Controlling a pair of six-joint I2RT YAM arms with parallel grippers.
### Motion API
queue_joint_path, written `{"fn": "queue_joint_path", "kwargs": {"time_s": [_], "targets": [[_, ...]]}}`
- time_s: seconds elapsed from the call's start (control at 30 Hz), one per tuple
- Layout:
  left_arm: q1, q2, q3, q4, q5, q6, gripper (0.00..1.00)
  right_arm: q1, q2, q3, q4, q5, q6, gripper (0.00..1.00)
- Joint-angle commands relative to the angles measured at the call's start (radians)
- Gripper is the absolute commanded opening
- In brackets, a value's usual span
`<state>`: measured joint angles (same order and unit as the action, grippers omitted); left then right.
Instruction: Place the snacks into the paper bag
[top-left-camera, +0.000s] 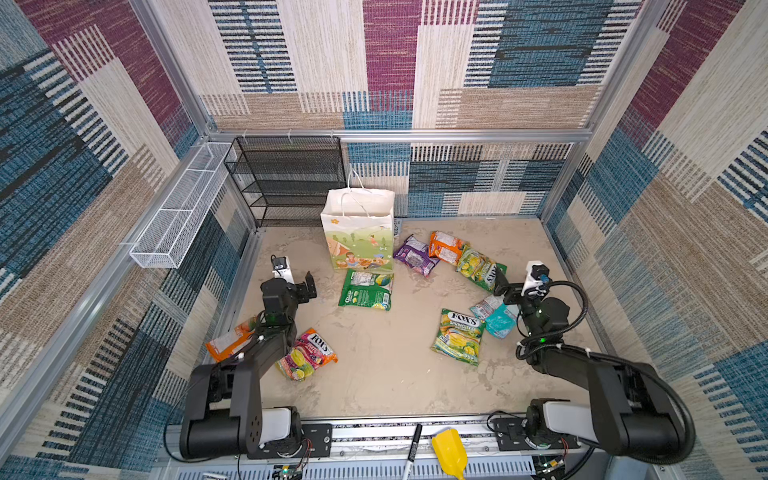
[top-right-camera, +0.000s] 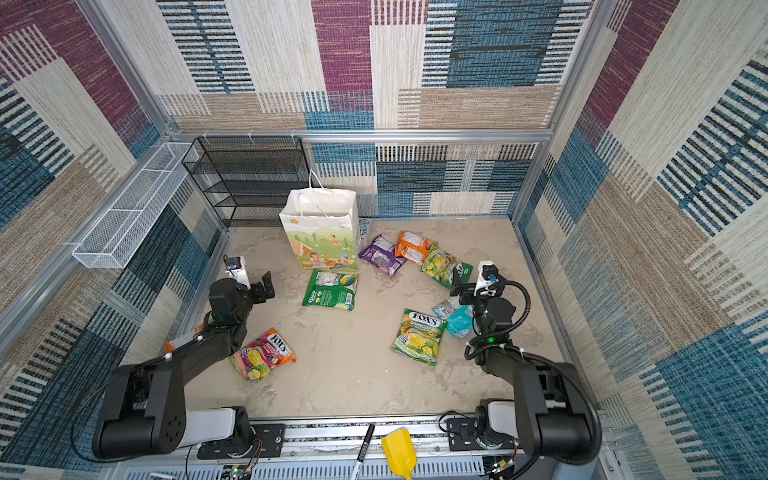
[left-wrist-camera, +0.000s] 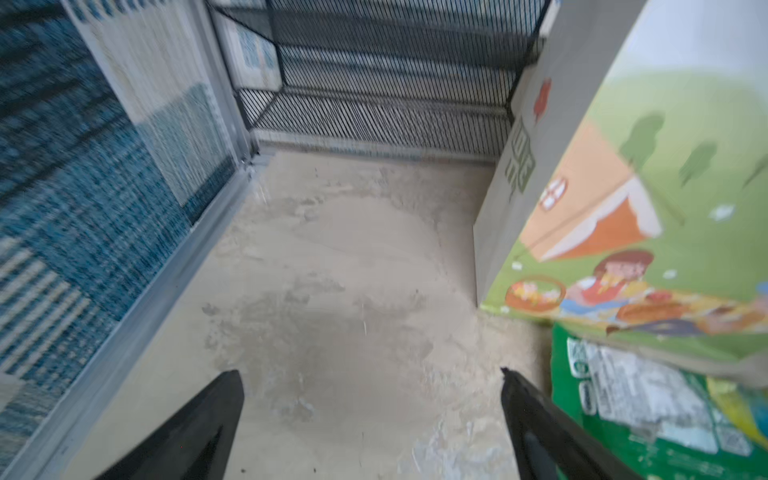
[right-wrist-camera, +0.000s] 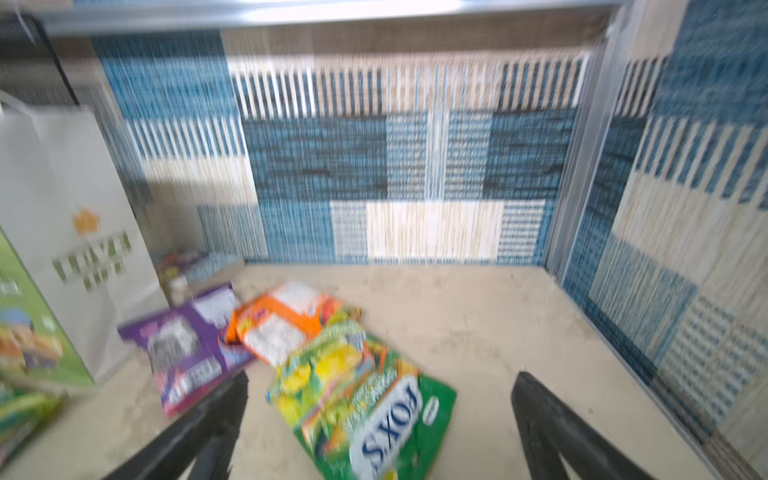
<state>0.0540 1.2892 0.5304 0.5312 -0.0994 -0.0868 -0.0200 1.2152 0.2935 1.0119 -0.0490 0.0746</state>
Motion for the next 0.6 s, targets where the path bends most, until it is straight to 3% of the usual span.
{"fn": "queue_joint_path", "kwargs": {"time_s": [0.0, 0.17, 0.2, 0.33, 0.57], "targets": [[0.002, -0.113, 0.069, -0.349, -0.084, -0.17, 0.99, 0.003, -0.091, 0.168, -0.405, 0.176, 0.439, 1.0], [0.003, -0.322, 0.202, -0.748, -0.06, -0.353, 0.99, -0.007, -0.03, 0.519, -0.96, 0.232, 0.677, 1.0], [0.004, -0.364, 0.217, -0.796, -0.029, -0.377, 0.99, -0.016, -0.021, 0.556, -0.978, 0.164, 0.649, 1.0], [0.008, -0.489, 0.259, -0.896, 0.167, -0.314, 0.99, 0.0, -0.003, 0.625, -0.963, -0.055, 0.675, 1.0], [0.006, -0.583, 0.282, -1.111, 0.318, -0.191, 0.99, 0.268, 0.312, 1.116, -1.324, -0.04, 0.566, 0.99]]}}
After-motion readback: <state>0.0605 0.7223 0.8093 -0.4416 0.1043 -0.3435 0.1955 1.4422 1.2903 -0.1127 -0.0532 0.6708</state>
